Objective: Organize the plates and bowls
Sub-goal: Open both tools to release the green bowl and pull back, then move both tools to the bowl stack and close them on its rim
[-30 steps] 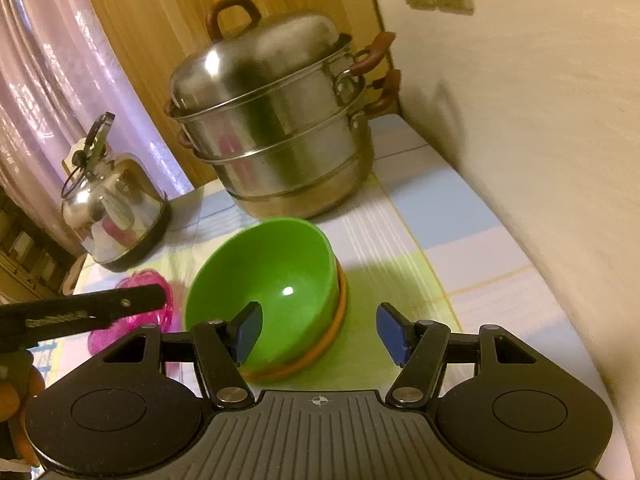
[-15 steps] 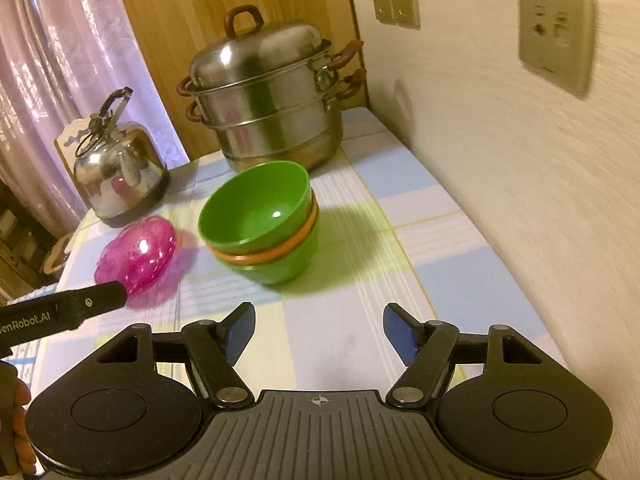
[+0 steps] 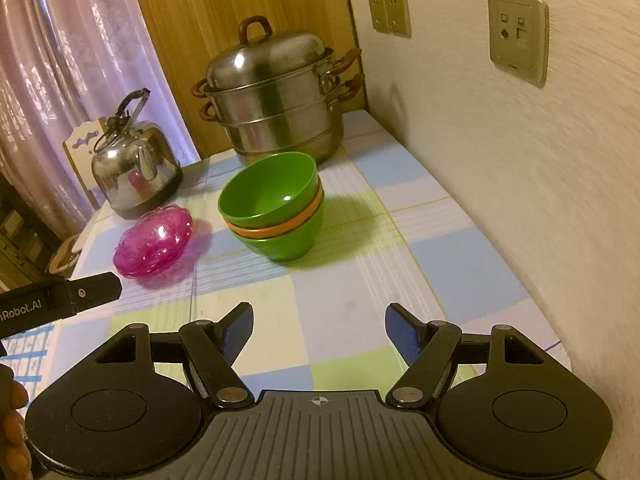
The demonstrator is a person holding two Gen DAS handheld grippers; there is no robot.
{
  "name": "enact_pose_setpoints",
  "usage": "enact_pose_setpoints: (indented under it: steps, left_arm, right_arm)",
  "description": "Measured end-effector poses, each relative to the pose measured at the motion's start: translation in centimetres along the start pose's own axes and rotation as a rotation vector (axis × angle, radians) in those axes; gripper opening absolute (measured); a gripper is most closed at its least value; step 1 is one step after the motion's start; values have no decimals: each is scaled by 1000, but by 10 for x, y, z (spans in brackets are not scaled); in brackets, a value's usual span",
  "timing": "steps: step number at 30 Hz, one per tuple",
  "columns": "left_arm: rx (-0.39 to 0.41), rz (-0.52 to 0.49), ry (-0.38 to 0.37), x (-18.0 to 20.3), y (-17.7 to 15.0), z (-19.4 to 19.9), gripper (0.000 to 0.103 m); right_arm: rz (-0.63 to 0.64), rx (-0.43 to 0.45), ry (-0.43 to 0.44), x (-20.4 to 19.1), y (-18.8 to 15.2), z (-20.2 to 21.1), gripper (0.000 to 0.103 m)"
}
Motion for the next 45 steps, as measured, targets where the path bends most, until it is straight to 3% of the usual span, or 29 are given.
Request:
enact_pose_setpoints:
  steps: [17, 28, 40, 45]
  left_arm:
    - [-20, -11, 6, 7, 1, -14, 96]
    - [-16, -5, 3, -6, 21, -36, 97]
    - [-34, 65, -5, -26, 87, -98, 97]
    - [-89, 82, -37, -32, 118, -133, 97]
  right_arm:
    - [-45, -4, 5, 12, 4, 0, 73]
    - [-90, -34, 54, 15, 23, -18, 73]
    - [-87, -56, 83, 13, 92, -67, 73]
    - [-110, -59, 79, 16, 127, -97, 73]
Point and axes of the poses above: each gripper's, at about its wrist camera, not at the fingertips, and z roughly against the way its jaws point, x to its right, y to its top, the point moved 2 cm from there along -z, roughly the way its jaws point, and after that the axes turned 11 degrees about -x, right-handed, at the moved point
